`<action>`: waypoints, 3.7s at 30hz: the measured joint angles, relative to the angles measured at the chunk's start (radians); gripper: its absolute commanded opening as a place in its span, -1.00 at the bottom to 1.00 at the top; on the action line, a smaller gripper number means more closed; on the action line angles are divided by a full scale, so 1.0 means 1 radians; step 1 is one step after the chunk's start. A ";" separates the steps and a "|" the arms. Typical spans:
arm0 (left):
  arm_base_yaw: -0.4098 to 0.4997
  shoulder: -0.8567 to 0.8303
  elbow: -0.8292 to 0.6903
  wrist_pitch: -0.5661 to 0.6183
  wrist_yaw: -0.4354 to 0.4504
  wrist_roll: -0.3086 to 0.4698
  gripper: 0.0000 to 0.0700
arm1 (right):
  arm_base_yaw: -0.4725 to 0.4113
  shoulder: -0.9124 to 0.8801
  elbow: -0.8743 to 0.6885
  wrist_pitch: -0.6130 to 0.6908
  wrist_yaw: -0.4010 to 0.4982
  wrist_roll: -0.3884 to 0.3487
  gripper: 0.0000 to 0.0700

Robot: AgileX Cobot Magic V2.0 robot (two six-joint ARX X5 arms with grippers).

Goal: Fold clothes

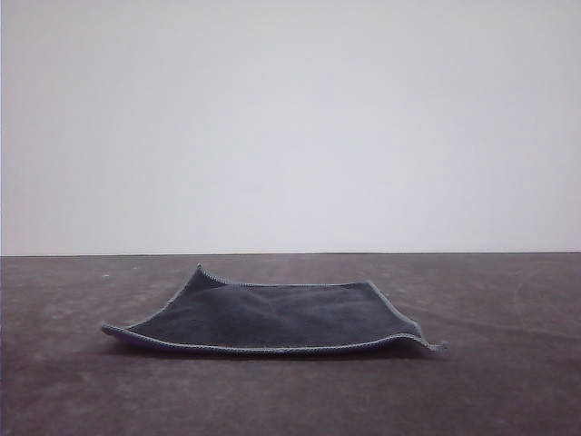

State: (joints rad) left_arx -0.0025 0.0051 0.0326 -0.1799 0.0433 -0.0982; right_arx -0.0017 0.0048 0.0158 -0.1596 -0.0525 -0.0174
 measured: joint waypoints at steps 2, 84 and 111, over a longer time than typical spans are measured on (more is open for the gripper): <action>0.000 0.000 0.000 0.000 0.000 0.000 -0.95 | 0.000 0.000 0.000 0.000 0.000 0.000 -0.99; -0.017 1.177 0.992 -0.108 0.260 -0.103 -0.96 | 0.021 1.201 1.002 -0.135 -0.353 0.145 -0.99; -0.057 1.360 0.994 -0.199 0.321 -0.025 -0.11 | 0.068 1.432 1.002 -0.206 -0.478 0.137 0.75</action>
State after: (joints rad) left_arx -0.0597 1.3654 1.0267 -0.3784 0.3648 -0.1230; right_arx 0.0666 1.4368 1.0180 -0.3656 -0.5301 0.1200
